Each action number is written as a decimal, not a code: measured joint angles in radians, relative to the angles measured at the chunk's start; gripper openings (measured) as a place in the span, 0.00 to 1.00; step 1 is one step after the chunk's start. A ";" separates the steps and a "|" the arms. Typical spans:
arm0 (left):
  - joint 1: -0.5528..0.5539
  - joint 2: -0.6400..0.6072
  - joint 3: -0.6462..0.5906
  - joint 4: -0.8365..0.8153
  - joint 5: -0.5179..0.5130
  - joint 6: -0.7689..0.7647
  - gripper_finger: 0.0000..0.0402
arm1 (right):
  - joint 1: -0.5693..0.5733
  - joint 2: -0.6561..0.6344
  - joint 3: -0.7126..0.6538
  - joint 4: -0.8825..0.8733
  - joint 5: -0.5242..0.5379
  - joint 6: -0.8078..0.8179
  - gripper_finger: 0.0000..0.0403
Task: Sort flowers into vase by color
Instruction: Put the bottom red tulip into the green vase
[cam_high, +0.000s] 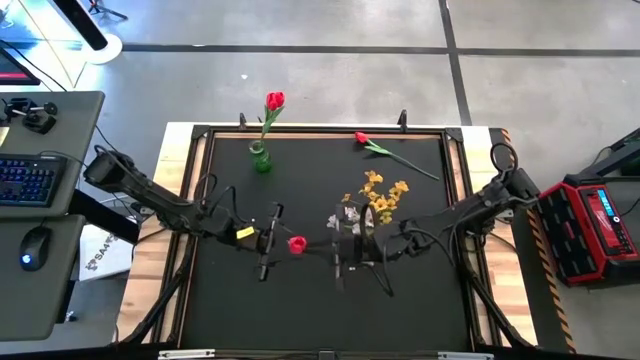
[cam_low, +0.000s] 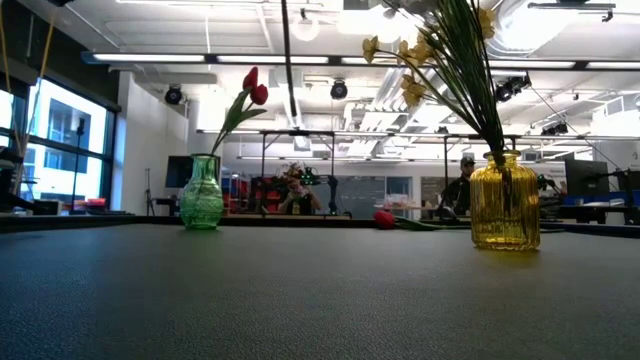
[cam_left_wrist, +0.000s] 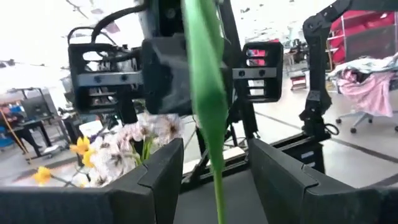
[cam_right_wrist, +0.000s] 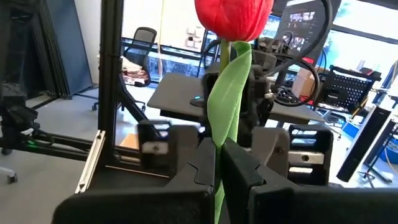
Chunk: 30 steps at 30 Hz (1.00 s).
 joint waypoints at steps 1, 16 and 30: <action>0.002 0.015 0.012 -0.003 0.000 0.009 0.42 | 0.000 0.000 0.000 0.000 0.000 0.005 0.00; -0.017 0.106 0.113 -0.087 -0.105 0.083 0.42 | 0.021 0.011 0.000 -0.041 0.001 0.020 0.00; -0.049 0.063 0.113 -0.165 -0.107 0.085 0.37 | 0.022 0.011 -0.001 -0.095 0.001 0.075 0.00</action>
